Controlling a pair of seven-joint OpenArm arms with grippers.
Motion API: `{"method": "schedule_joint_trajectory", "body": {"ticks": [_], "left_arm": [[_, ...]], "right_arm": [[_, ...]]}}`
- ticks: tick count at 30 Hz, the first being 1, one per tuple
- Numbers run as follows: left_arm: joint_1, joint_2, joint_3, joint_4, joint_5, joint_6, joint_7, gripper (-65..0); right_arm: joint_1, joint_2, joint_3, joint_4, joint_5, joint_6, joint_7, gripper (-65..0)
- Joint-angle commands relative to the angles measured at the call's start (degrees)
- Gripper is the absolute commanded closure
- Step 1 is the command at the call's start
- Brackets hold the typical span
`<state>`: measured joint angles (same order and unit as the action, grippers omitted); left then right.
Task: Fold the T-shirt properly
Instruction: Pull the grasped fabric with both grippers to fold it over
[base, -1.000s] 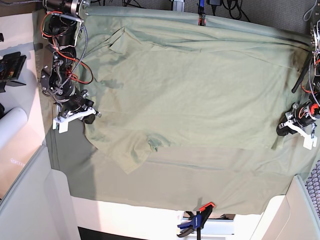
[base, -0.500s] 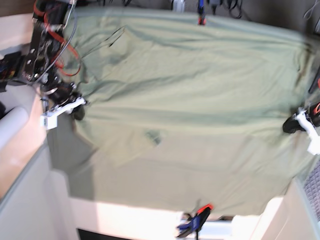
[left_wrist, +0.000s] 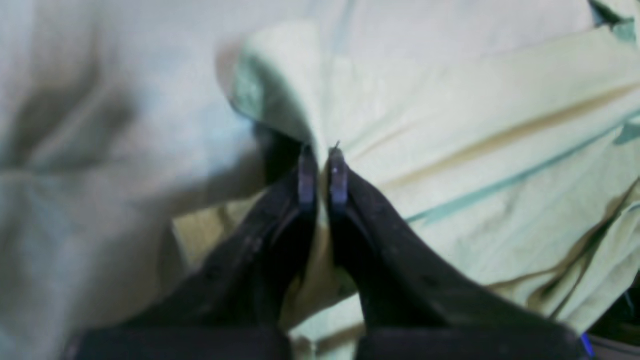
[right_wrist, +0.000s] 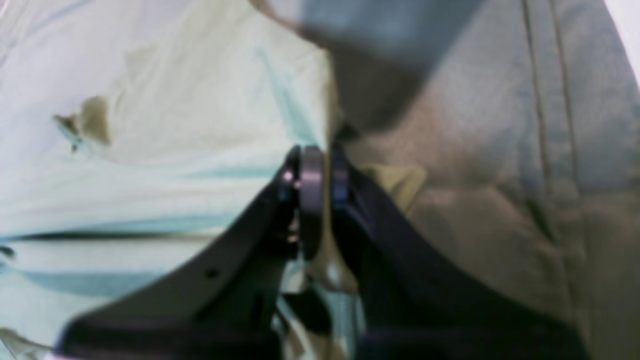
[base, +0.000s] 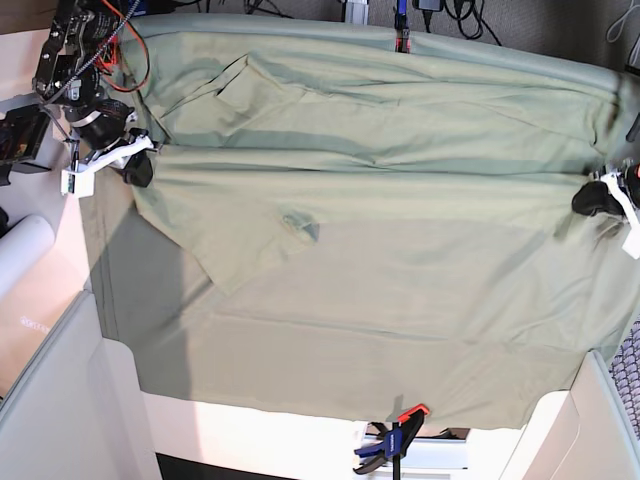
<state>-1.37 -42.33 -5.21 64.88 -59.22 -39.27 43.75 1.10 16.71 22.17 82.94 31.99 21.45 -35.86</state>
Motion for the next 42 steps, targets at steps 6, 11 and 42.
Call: {"method": "schedule_joint_trajectory", "body": {"ticks": [6, 11, 42], "left_arm": [[-0.52, -1.31, -0.61, 0.79, -1.44, -0.73, -1.53, 0.0], [-0.52, -1.31, -0.61, 0.79, -1.44, -0.73, -1.51, 0.0], [-0.39, -1.33, -0.59, 1.11, -1.44, -0.73, -1.09, 0.0]], "right_arm": [[0.24, 1.07, 0.66, 1.16, -2.10, 0.00, 1.53, -23.7], [0.31, 0.96, 3.58, 2.43, -1.44, -0.02, 1.97, -42.8], [29.33, -10.10, -12.24, -36.37, -15.52, 0.48, 16.35, -42.8]]}}
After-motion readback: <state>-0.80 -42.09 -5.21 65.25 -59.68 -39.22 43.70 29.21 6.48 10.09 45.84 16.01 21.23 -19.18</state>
